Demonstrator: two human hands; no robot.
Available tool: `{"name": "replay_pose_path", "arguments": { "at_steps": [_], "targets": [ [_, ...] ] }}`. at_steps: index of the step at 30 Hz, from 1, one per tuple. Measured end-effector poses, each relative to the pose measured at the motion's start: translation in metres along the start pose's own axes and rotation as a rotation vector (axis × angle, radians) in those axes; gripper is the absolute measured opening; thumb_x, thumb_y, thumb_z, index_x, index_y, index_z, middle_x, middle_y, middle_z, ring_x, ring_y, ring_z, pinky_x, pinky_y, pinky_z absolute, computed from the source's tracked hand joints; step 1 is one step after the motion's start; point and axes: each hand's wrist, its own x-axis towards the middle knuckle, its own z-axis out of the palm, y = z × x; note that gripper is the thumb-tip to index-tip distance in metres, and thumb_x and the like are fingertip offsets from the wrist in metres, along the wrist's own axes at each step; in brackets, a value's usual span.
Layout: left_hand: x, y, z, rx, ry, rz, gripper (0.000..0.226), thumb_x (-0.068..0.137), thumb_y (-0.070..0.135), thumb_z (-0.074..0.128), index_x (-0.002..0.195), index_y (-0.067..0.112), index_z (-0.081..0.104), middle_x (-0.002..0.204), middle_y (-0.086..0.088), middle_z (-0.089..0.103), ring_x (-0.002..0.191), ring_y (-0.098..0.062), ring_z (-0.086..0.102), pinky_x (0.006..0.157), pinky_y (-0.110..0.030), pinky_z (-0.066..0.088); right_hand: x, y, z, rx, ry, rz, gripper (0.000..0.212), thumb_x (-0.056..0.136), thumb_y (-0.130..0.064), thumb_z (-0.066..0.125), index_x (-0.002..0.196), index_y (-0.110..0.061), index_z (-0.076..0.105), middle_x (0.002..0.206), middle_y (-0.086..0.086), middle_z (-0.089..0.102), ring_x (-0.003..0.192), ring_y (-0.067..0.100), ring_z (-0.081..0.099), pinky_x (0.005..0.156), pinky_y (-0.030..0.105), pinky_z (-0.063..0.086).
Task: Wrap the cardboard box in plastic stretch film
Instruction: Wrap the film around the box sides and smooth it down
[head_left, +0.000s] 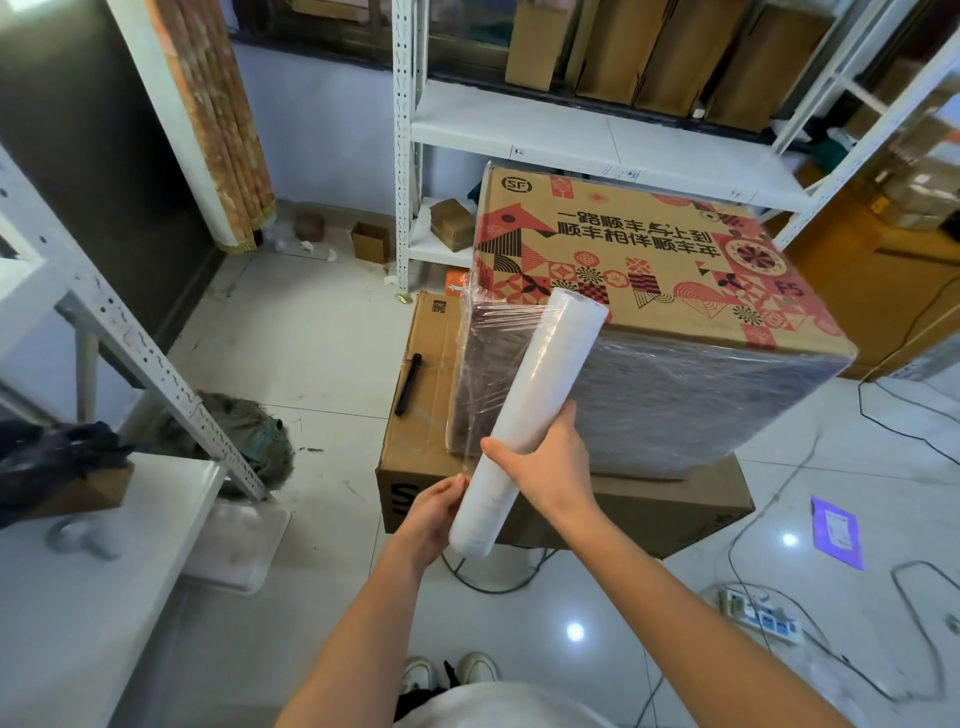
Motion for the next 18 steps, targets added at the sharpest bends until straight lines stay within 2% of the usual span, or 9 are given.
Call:
{"name": "replay_pose_path", "arguments": {
  "at_steps": [1,4,6,8,11,12,14,15,18],
  "targets": [
    [0.000,0.002,-0.002,-0.018,0.019,0.025,0.024,0.095,0.020,0.055,0.108,0.002,0.065,0.098,-0.018,0.066,0.091,-0.029,0.063,0.082,-0.042,0.054,0.000,0.000,-0.001,-0.007,0.001,0.000,0.076,0.064,-0.043,0.083,0.110,-0.034,0.023,0.106,-0.013,0.043,0.096,0.005,0.048,0.081,0.029,0.052],
    [-0.001,0.009,-0.010,-0.066,0.117,0.098,0.017,0.094,0.018,0.055,0.097,0.005,0.066,0.069,-0.006,0.060,0.065,-0.016,0.057,0.059,-0.028,0.051,0.000,-0.001,-0.002,-0.016,0.007,0.007,0.075,0.064,-0.043,0.083,0.109,-0.032,0.024,0.106,-0.012,0.044,0.101,0.012,0.053,0.084,0.035,0.052],
    [-0.002,0.011,-0.015,-0.067,0.158,0.164,0.016,0.094,0.016,0.055,0.095,0.006,0.067,0.066,-0.003,0.058,0.064,-0.014,0.052,0.060,-0.026,0.048,0.001,-0.002,-0.003,-0.021,0.007,0.010,0.074,0.064,-0.042,0.083,0.110,-0.029,0.027,0.107,-0.009,0.047,0.105,0.018,0.056,0.086,0.041,0.053],
    [-0.004,0.015,-0.020,-0.071,0.143,0.223,0.018,0.096,0.015,0.052,0.092,0.006,0.067,0.069,-0.001,0.063,0.069,-0.015,0.054,0.066,-0.026,0.047,0.002,-0.003,-0.004,-0.022,0.008,0.014,0.075,0.063,-0.042,0.084,0.114,-0.025,0.031,0.112,-0.004,0.051,0.108,0.021,0.057,0.086,0.042,0.053],
    [-0.008,0.022,-0.025,-0.092,0.006,0.199,0.020,0.092,0.019,0.053,0.086,0.009,0.070,0.096,-0.005,0.072,0.093,-0.022,0.066,0.081,-0.033,0.046,0.002,-0.005,-0.004,-0.031,0.010,0.017,0.075,0.064,-0.042,0.083,0.114,-0.023,0.032,0.113,-0.003,0.053,0.107,0.022,0.057,0.086,0.042,0.053],
    [-0.009,0.025,-0.026,-0.112,-0.046,0.172,0.020,0.085,0.024,0.056,0.083,0.011,0.071,0.095,-0.007,0.072,0.093,-0.022,0.067,0.084,-0.035,0.045,0.002,-0.005,-0.004,-0.034,0.010,0.015,0.074,0.064,-0.042,0.083,0.113,-0.024,0.031,0.111,-0.004,0.052,0.107,0.022,0.057,0.085,0.043,0.054],
    [-0.012,0.030,-0.027,-0.138,-0.099,0.133,0.028,0.076,0.035,0.058,0.087,0.011,0.069,0.079,-0.007,0.069,0.078,-0.021,0.067,0.079,-0.036,0.044,0.003,-0.005,-0.005,-0.034,0.012,0.017,0.075,0.064,-0.042,0.083,0.115,-0.023,0.032,0.113,-0.003,0.053,0.107,0.023,0.058,0.085,0.043,0.053],
    [-0.012,0.032,-0.027,-0.095,-0.111,0.124,0.035,0.079,0.041,0.057,0.094,0.011,0.068,0.070,-0.004,0.064,0.069,-0.019,0.063,0.074,-0.034,0.043,0.003,-0.005,-0.006,-0.037,0.014,0.020,0.077,0.064,-0.042,0.083,0.118,-0.020,0.033,0.116,0.000,0.054,0.107,0.023,0.057,0.086,0.043,0.053],
    [-0.015,0.042,-0.021,0.159,-0.123,0.144,0.054,0.081,0.061,0.052,0.108,0.018,0.069,0.061,0.002,0.052,0.056,-0.012,0.050,0.060,-0.028,0.041,0.002,-0.005,-0.006,-0.044,0.015,0.022,0.082,0.064,-0.042,0.084,0.124,-0.017,0.033,0.120,0.002,0.055,0.109,0.023,0.057,0.086,0.044,0.053]
  ]
}}
